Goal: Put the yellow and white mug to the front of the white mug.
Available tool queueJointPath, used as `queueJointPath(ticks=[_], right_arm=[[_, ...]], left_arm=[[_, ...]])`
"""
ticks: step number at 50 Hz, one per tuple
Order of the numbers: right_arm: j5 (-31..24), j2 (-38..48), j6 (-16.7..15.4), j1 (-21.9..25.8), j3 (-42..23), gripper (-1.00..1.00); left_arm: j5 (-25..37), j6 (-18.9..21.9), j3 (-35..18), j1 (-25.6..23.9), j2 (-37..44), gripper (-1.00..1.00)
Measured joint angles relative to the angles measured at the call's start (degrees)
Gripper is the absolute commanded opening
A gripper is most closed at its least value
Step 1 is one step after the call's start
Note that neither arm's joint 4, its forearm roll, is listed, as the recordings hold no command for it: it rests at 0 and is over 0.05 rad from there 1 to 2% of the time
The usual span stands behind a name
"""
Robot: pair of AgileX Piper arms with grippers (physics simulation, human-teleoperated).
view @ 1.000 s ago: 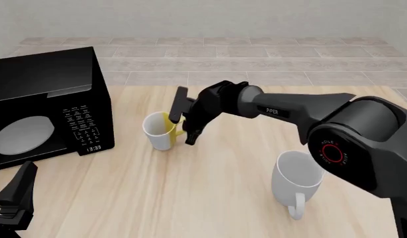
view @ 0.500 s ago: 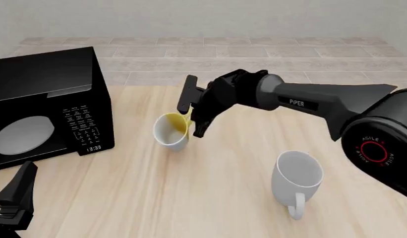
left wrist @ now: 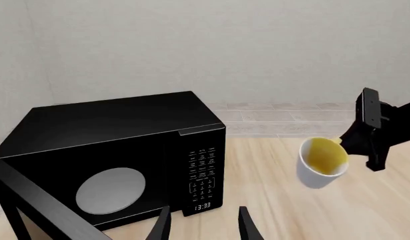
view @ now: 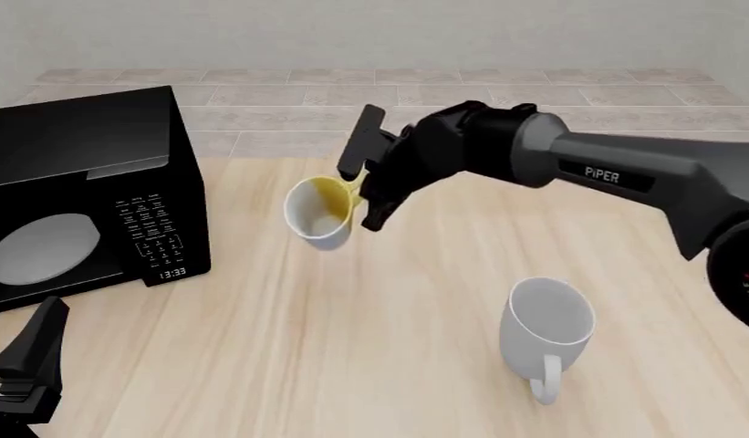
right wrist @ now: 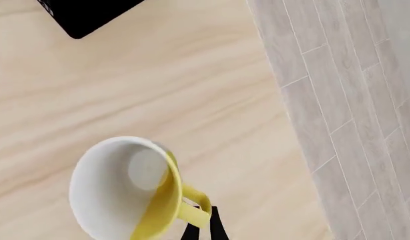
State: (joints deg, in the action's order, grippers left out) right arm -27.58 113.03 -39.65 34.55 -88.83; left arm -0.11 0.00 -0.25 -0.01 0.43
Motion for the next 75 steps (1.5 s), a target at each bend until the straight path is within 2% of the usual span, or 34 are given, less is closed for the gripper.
queueJointPath(ticks=[15,31,45,75], right_arm=[[0.92,-5.47,7.05,0.09,3.62,-1.0],[2.18,-8.26,11.57,-2.24,7.36,-1.0],[3.57,-10.22,14.02,-5.05,11.35,-1.0],[7.58,-13.9,16.99,-12.16,20.72,-1.0]], left_arm=[[0.0,0.0,0.0,0.0,0.0,1.0],[0.0,0.0,0.0,0.0,0.0,1.0],[0.0,0.0,0.0,0.0,0.0,1.0],[0.0,0.0,0.0,0.0,0.0,1.0]])
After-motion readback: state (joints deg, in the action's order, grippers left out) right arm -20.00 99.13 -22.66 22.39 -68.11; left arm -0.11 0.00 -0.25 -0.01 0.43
